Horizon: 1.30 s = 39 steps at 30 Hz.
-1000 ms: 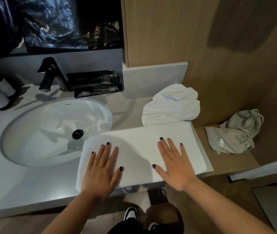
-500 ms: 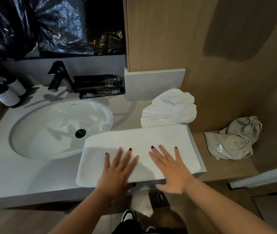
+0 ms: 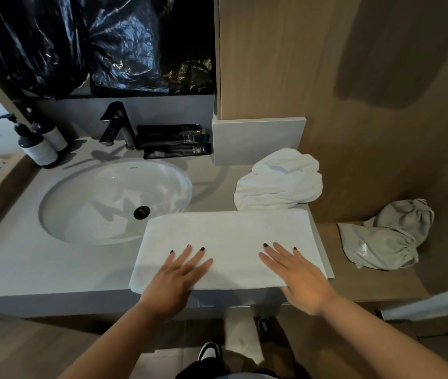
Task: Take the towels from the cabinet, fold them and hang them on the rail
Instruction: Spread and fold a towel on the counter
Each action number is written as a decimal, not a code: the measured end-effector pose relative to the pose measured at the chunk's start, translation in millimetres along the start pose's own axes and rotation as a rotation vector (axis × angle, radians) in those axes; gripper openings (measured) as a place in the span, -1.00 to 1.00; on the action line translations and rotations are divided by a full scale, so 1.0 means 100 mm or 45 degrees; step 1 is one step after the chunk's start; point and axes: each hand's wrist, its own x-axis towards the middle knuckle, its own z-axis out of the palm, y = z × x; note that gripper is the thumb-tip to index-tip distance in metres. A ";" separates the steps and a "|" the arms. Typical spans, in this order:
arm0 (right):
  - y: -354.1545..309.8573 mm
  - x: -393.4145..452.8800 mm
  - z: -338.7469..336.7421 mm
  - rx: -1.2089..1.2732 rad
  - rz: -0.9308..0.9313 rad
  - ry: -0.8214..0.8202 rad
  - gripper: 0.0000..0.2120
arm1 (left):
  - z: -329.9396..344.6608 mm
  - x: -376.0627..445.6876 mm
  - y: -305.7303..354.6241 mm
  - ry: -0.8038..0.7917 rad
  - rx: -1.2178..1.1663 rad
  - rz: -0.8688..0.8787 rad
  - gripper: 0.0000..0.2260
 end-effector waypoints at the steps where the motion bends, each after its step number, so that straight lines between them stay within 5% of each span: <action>1: 0.06 -0.04 -0.02 0.038 0.018 -0.002 -0.25 | 0.01 -0.04 -0.06 0.034 -0.069 -0.049 -0.17; 6: 0.36 -0.18 -0.08 0.401 0.168 -0.002 -0.26 | -0.02 -0.29 -0.33 0.134 -0.203 -0.227 -0.27; 10: 0.49 -0.25 -0.13 0.670 0.335 0.126 -0.53 | -0.11 -0.35 -0.45 0.228 -0.246 -0.194 -0.53; 15: 0.56 -0.22 -0.26 0.814 0.443 0.239 -0.82 | -0.43 -0.36 -0.48 0.069 -0.566 -0.640 -0.87; 21: 0.59 -0.16 -0.34 1.087 0.631 0.383 -0.86 | -0.40 -0.40 -0.49 0.315 -0.964 -0.819 -0.83; 28: 0.47 0.06 -0.31 0.824 0.909 0.419 -0.68 | -0.35 -0.27 -0.37 0.585 -1.080 -0.919 -0.78; 39: 0.39 0.29 -0.18 0.506 1.102 0.613 -0.67 | -0.27 0.07 -0.56 0.413 -0.700 -0.958 -0.86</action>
